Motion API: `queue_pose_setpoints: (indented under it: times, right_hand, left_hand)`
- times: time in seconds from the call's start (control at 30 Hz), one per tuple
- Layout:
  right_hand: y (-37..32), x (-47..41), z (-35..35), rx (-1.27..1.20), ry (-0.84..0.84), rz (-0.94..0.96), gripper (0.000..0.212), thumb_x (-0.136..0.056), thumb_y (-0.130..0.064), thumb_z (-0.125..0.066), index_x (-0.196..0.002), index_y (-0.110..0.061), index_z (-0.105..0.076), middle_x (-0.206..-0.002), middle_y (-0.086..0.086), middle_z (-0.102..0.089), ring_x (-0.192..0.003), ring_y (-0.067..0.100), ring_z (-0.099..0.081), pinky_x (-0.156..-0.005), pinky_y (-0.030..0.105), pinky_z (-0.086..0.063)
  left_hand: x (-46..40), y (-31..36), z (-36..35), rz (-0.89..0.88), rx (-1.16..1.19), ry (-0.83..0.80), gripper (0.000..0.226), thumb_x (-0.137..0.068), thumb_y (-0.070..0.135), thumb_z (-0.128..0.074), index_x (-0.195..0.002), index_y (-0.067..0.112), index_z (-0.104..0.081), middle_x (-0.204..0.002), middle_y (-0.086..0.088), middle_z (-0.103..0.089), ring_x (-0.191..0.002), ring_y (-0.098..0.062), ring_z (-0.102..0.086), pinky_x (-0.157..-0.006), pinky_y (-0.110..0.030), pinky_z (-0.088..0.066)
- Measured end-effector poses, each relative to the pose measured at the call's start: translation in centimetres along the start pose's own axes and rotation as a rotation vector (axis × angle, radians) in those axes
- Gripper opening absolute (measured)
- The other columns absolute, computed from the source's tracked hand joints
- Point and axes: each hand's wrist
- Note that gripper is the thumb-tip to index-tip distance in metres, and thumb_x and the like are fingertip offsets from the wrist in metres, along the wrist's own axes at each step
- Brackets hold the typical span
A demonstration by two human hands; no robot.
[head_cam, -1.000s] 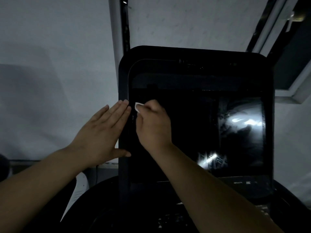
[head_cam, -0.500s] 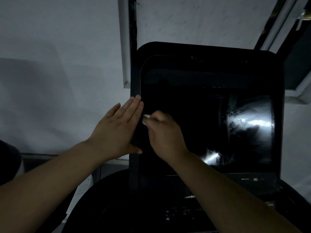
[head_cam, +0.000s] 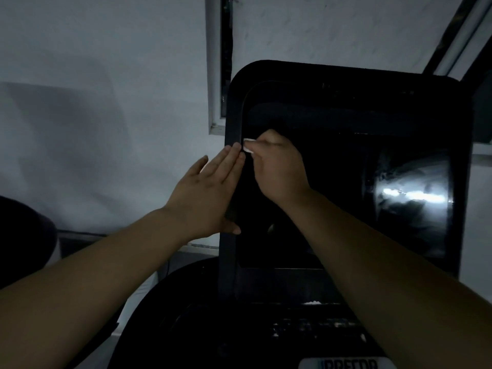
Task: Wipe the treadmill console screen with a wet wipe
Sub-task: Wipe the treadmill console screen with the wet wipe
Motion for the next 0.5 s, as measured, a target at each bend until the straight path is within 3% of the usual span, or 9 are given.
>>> queue_pose_setpoints:
  times: [0.13, 0.2, 0.33, 0.5]
  right_hand:
    - [-0.1, 4.6, -0.4, 0.02, -0.066, 0.039, 0.02, -0.092, -0.008, -0.062, -0.108, -0.012, -0.072, -0.095, 0.007, -0.062, -0.086, 0.027, -0.061, -0.068, 0.039, -0.056]
    - [-0.7, 8.6, -0.7, 0.022, -0.09, 0.055, 0.03, -0.086, -0.004, -0.067, -0.114, -0.013, -0.073, -0.096, 0.007, -0.064, -0.084, 0.028, -0.062, -0.067, 0.035, -0.055]
    - [-2.2, 15.9, -1.7, 0.008, -0.127, 0.027, 0.029, -0.091, -0.011, -0.063, -0.117, -0.018, -0.072, -0.099, 0.0, -0.065, -0.085, 0.023, -0.06, -0.067, 0.035, -0.055]
    - [-1.6, 19.0, -1.6, -0.014, -0.011, -0.085, 0.024, -0.096, -0.012, -0.059, -0.115, -0.015, -0.074, -0.101, 0.0, -0.069, -0.089, 0.022, -0.064, -0.076, 0.03, -0.056]
  left_hand:
    - [0.1, 0.0, -0.1, 0.007, 0.025, 0.009, 0.143, -0.071, 0.08, -0.066, -0.156, 0.011, 0.027, -0.163, -0.009, 0.035, -0.154, -0.019, 0.023, -0.127, -0.044, -0.002]
    - [0.2, 0.1, -0.1, 0.001, 0.02, 0.015, 0.143, -0.071, 0.079, -0.067, -0.155, 0.011, 0.027, -0.163, -0.009, 0.035, -0.154, -0.019, 0.024, -0.127, -0.044, -0.001]
    - [0.2, 0.6, -0.1, 0.007, 0.017, 0.0, 0.141, -0.073, 0.083, -0.06, -0.154, 0.01, 0.03, -0.16, -0.01, 0.04, -0.152, -0.021, 0.029, -0.127, -0.043, 0.004]
    - [0.1, 3.1, -0.2, -0.058, -0.001, 0.078, 0.137, -0.067, 0.089, -0.042, -0.157, 0.007, 0.021, -0.165, -0.015, 0.029, -0.153, -0.026, 0.027, -0.127, -0.047, 0.006]
Point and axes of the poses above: each hand's wrist, its own x-axis away from the middle knuckle, its own z-axis out of the back of the hand, y = z × x
